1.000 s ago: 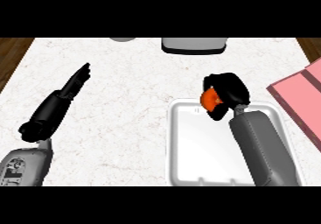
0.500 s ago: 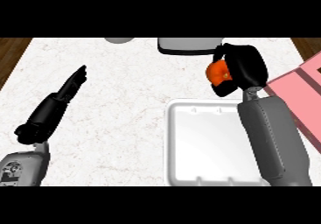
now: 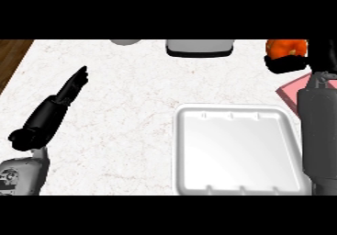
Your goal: Pick the squash from the tray and place it in the cardboard box
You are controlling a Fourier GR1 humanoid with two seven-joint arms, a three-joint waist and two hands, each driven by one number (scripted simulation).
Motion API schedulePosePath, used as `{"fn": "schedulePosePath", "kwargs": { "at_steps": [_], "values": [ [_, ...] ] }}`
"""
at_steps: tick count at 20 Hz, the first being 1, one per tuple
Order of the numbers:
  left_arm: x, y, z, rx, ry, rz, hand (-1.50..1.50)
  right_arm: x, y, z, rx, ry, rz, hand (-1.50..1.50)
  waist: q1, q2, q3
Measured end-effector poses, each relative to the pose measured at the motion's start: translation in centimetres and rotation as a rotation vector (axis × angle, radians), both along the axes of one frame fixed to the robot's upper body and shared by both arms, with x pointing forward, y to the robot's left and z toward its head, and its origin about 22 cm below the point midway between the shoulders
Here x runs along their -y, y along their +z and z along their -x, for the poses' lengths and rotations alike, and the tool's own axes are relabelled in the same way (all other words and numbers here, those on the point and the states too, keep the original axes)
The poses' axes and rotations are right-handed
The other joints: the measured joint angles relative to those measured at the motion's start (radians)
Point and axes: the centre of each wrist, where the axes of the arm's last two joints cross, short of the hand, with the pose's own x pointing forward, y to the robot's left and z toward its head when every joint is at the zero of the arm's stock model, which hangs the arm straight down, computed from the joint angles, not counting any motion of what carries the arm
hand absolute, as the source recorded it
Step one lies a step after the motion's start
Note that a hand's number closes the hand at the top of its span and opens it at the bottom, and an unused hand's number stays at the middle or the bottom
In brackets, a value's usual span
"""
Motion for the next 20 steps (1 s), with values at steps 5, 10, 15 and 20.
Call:
{"fn": "schedulePosePath", "kwargs": {
  "at_steps": [5,10,15,20],
  "values": [
    [0.6,0.1,-0.2,-0.002,-0.01,-0.001,0.0,5.2,1.1,-0.5,0.019,-0.122,-0.046,1.5,0.006,0.003,0.0],
    [1.1,-0.6,-0.4,-0.005,-0.011,0.001,0.0,10.4,0.7,-1.0,-0.051,-0.188,0.003,1.5,0.011,0.006,0.0],
    [0.8,-0.4,-0.5,-0.004,-0.011,0.004,0.0,15.4,-0.4,-0.5,-0.275,-0.211,-0.017,1.5,0.015,0.007,0.0],
    [0.5,-0.4,-0.2,0.002,-0.017,0.004,0.0,20.3,-0.5,0.7,-0.445,-0.189,-0.054,1.5,0.022,0.009,0.001]
  ]
}}
